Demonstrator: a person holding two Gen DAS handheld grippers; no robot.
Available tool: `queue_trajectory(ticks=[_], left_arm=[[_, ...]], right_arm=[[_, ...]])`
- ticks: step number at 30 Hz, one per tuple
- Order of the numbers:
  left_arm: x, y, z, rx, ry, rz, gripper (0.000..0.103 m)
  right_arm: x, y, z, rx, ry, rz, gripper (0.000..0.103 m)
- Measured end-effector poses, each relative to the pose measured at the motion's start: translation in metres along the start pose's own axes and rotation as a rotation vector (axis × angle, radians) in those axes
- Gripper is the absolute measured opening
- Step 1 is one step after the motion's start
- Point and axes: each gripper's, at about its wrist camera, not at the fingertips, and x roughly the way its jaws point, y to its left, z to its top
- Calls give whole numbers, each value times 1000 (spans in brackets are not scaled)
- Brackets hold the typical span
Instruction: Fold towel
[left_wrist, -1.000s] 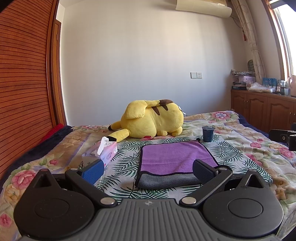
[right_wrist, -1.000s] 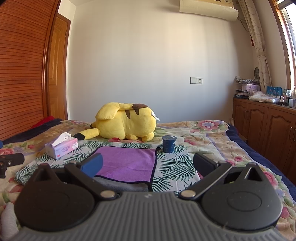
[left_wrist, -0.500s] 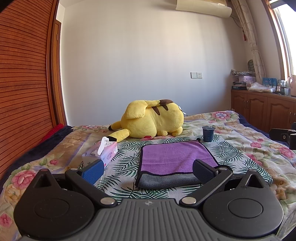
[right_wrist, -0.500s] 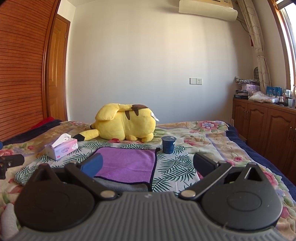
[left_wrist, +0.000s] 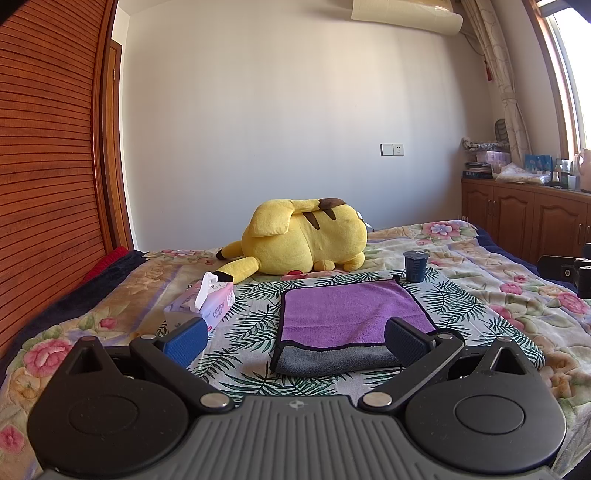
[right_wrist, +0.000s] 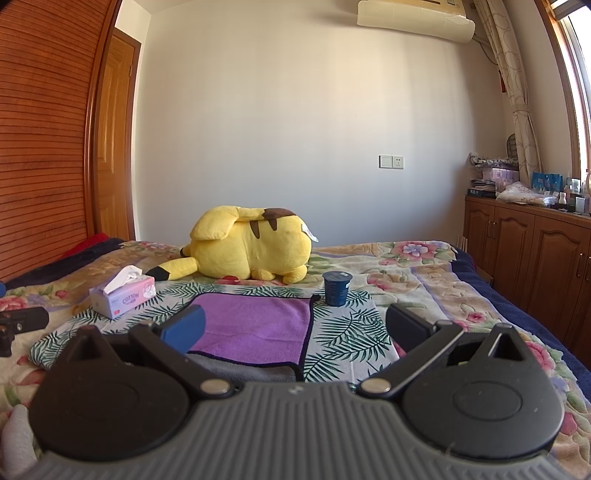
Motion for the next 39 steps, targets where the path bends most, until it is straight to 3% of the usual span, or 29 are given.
queue_trajectory(ticks=[20,39], left_arm=[[-1,0,0,2,4,-1,87],[17,-4,-5,32,90,-5,87]], right_arm=[[1,2,1,0,1,0,103],[16,5,-5,-26,62,-2,103]])
